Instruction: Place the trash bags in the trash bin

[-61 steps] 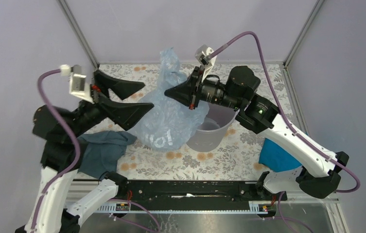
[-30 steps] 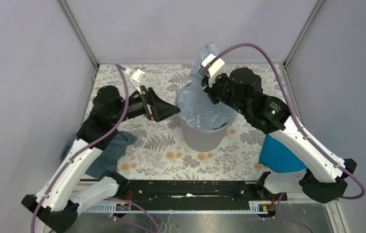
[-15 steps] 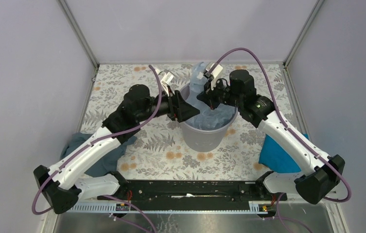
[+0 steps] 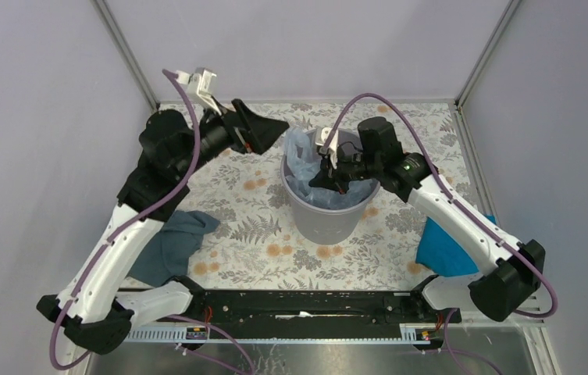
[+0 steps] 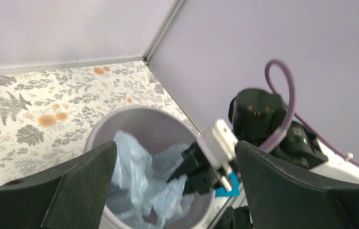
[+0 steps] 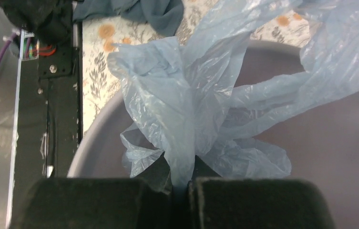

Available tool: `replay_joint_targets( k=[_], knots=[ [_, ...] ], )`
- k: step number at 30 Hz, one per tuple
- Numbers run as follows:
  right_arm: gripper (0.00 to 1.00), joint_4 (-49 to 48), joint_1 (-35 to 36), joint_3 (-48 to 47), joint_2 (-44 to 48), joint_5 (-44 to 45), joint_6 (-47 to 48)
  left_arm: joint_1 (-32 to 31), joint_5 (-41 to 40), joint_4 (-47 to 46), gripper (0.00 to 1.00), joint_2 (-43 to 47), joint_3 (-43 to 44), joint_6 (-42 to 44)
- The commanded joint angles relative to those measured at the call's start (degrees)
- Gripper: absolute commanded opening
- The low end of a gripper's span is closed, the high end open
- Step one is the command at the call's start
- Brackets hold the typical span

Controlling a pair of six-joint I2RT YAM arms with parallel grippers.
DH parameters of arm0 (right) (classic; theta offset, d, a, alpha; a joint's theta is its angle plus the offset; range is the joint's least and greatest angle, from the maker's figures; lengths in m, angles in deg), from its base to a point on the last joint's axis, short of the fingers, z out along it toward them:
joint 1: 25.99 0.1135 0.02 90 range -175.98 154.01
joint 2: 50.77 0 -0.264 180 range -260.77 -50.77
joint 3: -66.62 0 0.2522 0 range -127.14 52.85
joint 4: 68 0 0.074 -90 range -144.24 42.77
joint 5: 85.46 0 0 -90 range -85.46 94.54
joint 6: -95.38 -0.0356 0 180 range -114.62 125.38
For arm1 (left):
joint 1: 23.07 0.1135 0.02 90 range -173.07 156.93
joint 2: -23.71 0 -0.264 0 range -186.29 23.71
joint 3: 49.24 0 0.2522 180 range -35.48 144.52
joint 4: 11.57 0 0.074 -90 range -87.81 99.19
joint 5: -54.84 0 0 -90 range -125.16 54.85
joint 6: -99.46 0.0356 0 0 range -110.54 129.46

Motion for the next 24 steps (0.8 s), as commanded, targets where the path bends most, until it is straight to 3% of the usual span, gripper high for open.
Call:
replay_joint_targets(
  k=[1,11,15,17,21,24],
  knots=[
    [0.0,3.2,0.0,-1.8,-1.6,-8.2,7.7,2.9,1.6,3.7,0.99,-5.9,5.0,-1.9],
    [0.01,3.1,0.0,-2.9,-1.3,-8.2,8.6,3.1,6.4,7.6,0.98,-14.3,8.4,3.0],
    [0.03,3.6,0.0,-2.6,-0.8,-6.6,8.9,3.2,7.0,6.7,0.86,-13.5,5.9,3.2],
    [0.04,2.8,0.0,-2.0,-0.4,-6.2,8.2,3.2,9.0,5.9,0.72,-13.3,4.6,2.8],
    [0.0,-1.8,0.0,-0.5,0.5,-2.8,2.8,3.7,10.9,5.2,0.28,-13.0,2.1,2.7],
    [0.0,-3.9,0.0,-0.9,0.9,-0.5,-2.1,4.3,13.1,2.5,0.05,-13.4,1.1,1.3]
  ],
)
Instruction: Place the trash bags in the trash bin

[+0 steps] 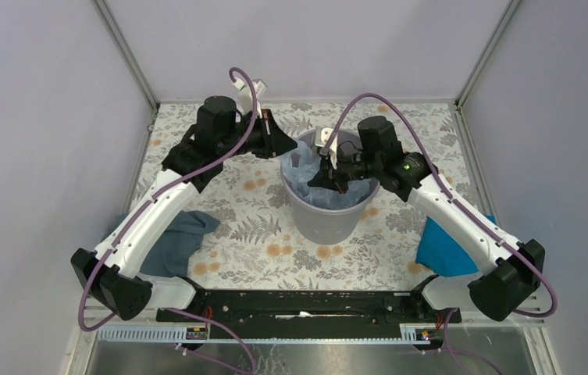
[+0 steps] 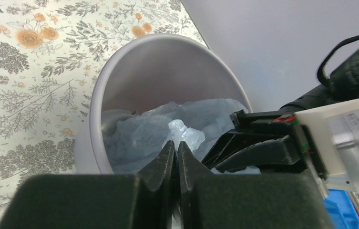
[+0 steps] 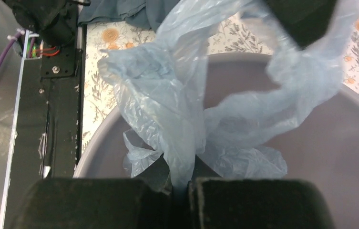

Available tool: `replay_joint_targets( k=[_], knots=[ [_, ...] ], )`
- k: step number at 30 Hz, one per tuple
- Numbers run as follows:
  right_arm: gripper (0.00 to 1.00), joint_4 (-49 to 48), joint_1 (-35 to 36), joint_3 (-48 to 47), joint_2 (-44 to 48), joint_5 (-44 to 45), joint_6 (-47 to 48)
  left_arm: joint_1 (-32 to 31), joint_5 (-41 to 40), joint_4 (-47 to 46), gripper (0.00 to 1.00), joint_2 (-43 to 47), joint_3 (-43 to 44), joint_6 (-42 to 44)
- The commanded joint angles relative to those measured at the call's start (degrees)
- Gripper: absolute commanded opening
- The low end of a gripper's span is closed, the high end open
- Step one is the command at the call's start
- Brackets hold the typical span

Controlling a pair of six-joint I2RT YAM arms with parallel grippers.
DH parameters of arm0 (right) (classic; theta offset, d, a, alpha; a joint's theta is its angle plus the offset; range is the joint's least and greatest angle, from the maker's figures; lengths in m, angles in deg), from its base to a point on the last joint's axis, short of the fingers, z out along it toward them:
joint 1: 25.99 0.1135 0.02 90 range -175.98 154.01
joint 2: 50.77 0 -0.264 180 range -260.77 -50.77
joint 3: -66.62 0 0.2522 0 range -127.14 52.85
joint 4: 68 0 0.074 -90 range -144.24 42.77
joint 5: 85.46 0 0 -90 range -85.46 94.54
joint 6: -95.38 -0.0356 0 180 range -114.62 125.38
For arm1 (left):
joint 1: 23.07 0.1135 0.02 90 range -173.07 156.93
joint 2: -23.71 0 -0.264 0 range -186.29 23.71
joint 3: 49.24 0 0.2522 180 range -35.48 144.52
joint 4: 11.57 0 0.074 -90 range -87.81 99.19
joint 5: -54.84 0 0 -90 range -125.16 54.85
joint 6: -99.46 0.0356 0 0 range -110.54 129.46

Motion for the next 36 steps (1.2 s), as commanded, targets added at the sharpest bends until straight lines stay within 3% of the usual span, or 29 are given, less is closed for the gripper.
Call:
replay_joint_targets(
  k=[1,2,4,5,7,9,13,17,21,25,26,29,31,36],
  knots=[
    [0.06,-5.3,0.0,-0.8,2.5,4.3,-8.3,0.9,4.8,-6.3,0.0,0.6,-1.0,-1.3],
    [0.22,-6.1,0.0,-0.9,2.8,6.2,-10.8,1.0,5.1,-7.3,0.0,0.5,-0.9,-1.6],
    [0.67,-7.6,0.0,-1.3,3.7,13.4,-19.1,1.0,5.1,-10.0,0.0,1.1,-1.5,-2.2],
    [0.82,-7.1,0.0,-1.8,4.3,17.1,-23.9,1.0,4.8,-11.5,0.0,1.7,-2.1,-2.3],
    [0.9,-3.4,0.0,-4.8,4.8,21.5,-31.9,1.0,3.1,-14.5,0.0,3.3,-4.1,-2.8],
    [0.99,2.2,0.0,-8.5,4.5,20.5,-37.2,1.1,1.0,-16.7,0.0,5.0,-6.2,-3.2],
    [1.0,13.7,0.0,-14.9,4.9,24.3,-43.3,1.2,-2.4,-18.8,0.0,7.4,-9.5,-3.7],
    [1.0,16.3,0.0,-14.5,11.3,34.2,-43.5,1.2,-4.1,-20.4,0.0,9.2,-11.4,-2.9],
    [1.0,16.0,0.0,-11.3,17.2,51.5,-43.7,1.2,-4.4,-19.4,0.0,9.6,-11.3,-2.4],
    [1.0,17.8,-0.8,-8.4,17.1,69.4,-45.7,1.2,-4.8,-19.3,0.0,10.5,-12.6,-2.8],
    [1.0,16.9,-1.9,-7.3,16.9,69.3,-45.9,1.2,-4.8,-19.3,0.0,10.7,-13.0,-3.0],
    [1.0,13.6,-7.9,-5.5,15.5,54.7,-47.7,1.2,-4.4,-19.5,0.0,11.3,-14.1,-3.9],
    [0.99,12.9,-9.6,-5.0,13.3,49.5,-49.4,1.2,-3.8,-19.7,0.0,11.5,-14.8,-4.7],
    [0.72,9.9,-10.8,-1.8,10.4,44.6,-49.5,1.2,-2.0,-21.0,0.0,13.2,-17.3,-7.0]
  ],
)
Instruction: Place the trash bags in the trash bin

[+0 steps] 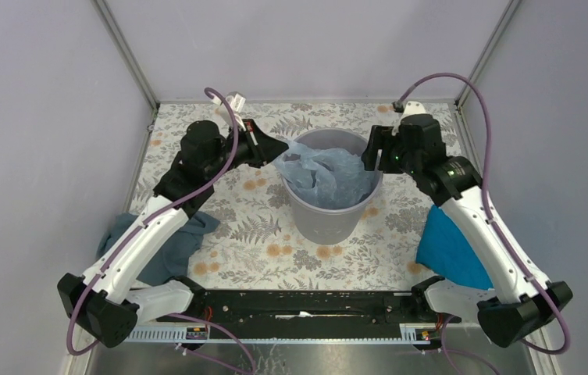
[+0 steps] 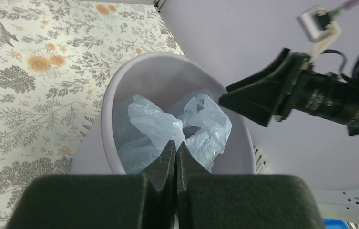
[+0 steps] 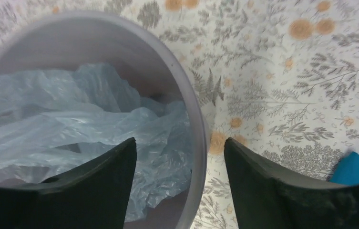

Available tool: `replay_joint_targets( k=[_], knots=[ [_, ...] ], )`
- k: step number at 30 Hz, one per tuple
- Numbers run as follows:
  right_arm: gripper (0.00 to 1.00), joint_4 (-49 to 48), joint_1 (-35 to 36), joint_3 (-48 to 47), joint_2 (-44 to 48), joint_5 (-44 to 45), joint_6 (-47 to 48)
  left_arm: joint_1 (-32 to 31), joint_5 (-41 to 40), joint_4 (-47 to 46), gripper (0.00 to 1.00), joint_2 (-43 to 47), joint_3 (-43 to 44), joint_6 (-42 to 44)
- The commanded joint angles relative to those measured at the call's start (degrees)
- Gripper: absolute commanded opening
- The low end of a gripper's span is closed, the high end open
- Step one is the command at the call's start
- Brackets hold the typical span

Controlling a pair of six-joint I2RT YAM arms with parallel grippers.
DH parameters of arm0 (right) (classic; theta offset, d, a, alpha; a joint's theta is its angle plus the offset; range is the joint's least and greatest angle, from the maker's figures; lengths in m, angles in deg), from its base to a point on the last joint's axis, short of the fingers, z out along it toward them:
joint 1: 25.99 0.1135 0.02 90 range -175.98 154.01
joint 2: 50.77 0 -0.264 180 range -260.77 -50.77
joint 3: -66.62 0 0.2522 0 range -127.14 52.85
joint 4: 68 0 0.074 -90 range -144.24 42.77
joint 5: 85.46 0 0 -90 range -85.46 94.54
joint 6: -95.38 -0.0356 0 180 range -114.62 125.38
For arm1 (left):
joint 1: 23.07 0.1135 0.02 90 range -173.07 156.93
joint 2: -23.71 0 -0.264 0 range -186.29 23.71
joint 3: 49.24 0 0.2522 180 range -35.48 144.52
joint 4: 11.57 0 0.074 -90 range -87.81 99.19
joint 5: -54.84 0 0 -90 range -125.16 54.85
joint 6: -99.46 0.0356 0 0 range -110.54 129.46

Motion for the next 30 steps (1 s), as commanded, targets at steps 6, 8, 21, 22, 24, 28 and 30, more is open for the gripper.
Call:
replay_joint_targets(
  k=[6,8,21,22,24,28,30],
  knots=[
    [0.38,-13.0,-0.8,7.2,-1.3,-18.8,2.6,0.3,0.4,-4.2,0.0,4.7,-2.4,-2.3],
    [0.28,-17.0,-0.7,9.1,-1.8,-19.9,3.8,0.3,-1.2,-4.8,0.0,5.9,-3.3,-2.3],
    [0.48,-14.0,-0.6,-8.7,-20.1,-23.7,11.7,0.3,-8.9,-6.2,0.0,14.7,-10.1,-3.9],
    [0.56,-11.6,-0.7,-10.7,-20.9,-21.6,11.1,0.3,-8.5,-6.5,0.0,14.9,-10.6,-4.1],
    [0.62,-5.5,-0.2,-15.6,-22.6,-15.0,10.3,0.3,-8.1,-6.9,0.0,15.4,-11.7,-4.8],
    [0.69,6.7,3.3,-24.6,-23.6,-5.9,8.6,0.3,-8.2,-7.4,0.0,16.0,-12.7,-5.1],
    [0.71,9.7,5.8,-26.5,-22.2,-0.3,8.2,0.3,-8.6,-7.6,0.0,16.0,-12.7,-4.9]
  ],
)
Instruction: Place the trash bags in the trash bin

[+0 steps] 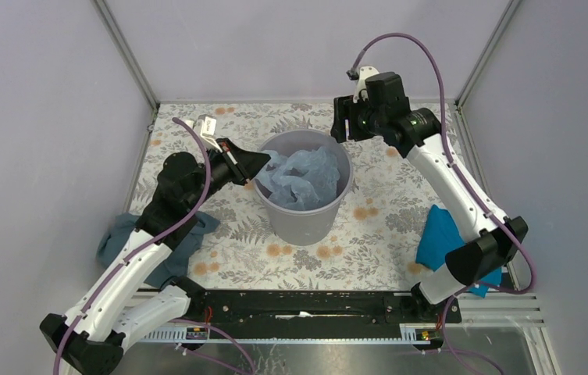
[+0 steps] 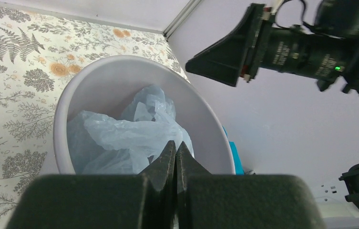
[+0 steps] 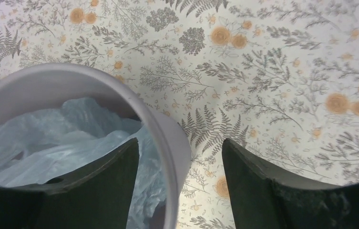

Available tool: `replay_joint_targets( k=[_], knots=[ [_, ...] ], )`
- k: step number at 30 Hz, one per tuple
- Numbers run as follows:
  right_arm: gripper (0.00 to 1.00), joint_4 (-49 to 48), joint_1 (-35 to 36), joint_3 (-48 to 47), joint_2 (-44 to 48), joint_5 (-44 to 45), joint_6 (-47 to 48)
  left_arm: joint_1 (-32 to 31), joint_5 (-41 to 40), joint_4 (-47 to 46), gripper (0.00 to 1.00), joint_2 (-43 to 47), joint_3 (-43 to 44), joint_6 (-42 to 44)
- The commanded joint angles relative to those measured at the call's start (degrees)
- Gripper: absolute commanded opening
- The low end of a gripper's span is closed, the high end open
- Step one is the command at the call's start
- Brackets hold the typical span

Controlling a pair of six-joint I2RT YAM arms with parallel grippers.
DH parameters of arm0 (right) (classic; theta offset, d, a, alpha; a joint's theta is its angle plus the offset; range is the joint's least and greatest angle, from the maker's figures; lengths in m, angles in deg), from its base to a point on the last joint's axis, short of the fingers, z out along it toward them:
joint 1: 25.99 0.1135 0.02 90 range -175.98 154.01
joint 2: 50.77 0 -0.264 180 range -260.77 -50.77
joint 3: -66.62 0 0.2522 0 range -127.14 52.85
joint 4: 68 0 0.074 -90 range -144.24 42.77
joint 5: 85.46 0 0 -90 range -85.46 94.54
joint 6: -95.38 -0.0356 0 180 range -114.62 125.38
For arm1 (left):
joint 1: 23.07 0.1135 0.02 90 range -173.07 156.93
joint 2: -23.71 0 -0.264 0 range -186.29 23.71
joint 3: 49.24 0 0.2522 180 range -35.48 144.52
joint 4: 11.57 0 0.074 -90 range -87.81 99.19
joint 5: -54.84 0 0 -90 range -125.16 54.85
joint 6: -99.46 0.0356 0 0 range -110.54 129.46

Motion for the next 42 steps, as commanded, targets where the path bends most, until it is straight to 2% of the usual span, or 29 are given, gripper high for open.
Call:
replay_joint_targets(
  k=[1,4,5,8,9,13,16,19,23,27,34,36,39,42],
  knots=[
    [0.72,11.8,5.6,-7.0,3.9,13.9,-1.1,0.3,-1.4,-4.1,0.0,0.9,-0.2,-0.5],
    [0.76,11.1,10.4,-5.8,7.3,14.8,-3.2,0.3,-2.0,-4.6,0.0,0.8,-0.4,-0.6],
    [0.78,8.9,12.3,-3.9,8.3,11.9,-4.8,0.3,-2.0,-4.7,0.0,0.7,-0.6,-0.6],
    [0.82,-2.7,16.2,5.0,10.5,-5.4,-11.2,0.3,-1.8,-5.2,0.0,0.8,-1.2,-1.2],
    [0.82,-5.5,17.4,6.7,10.7,-7.7,-14.5,0.3,-1.8,-5.3,0.0,0.8,-1.5,-1.6],
    [0.8,-13.7,23.3,10.3,11.9,-3.9,-18.9,0.3,-1.6,-6.4,0.0,1.1,-1.8,-2.5],
    [0.76,-17.8,25.9,11.8,11.8,-5.3,-18.5,0.3,-1.0,-5.6,0.0,1.2,-1.2,-2.0],
    [0.72,-19.3,27.1,13.0,11.3,-2.6,-17.9,0.3,-1.3,-3.3,0.0,1.0,-0.2,-0.6],
    [0.59,-23.1,27.4,15.5,10.8,2.7,-17.3,0.3,-1.2,-3.4,0.0,1.2,-0.4,-0.6],
    [0.48,-27.6,27.4,17.1,9.8,3.2,-17.8,0.3,-1.3,-3.0,0.0,1.4,-0.4,-0.7],
    [0.47,-35.3,27.4,19.9,8.8,2.2,-19.9,0.3,-2.0,-2.6,0.0,1.6,-0.2,-0.2],
    [0.37,-37.3,27.3,21.4,9.3,5.1,-19.5,0.3,-2.2,-2.5,0.0,1.7,-0.1,-0.1],
    [0.12,-38.6,27.3,23.5,11.1,9.5,-17.7,0.3,-3.7,-1.2,0.0,2.1,0.3,0.4],
    [0.02,-37.0,27.4,24.0,15.5,12.7,-13.3,0.3,-8.6,2.2,0.0,3.0,1.3,0.8]
  ],
)
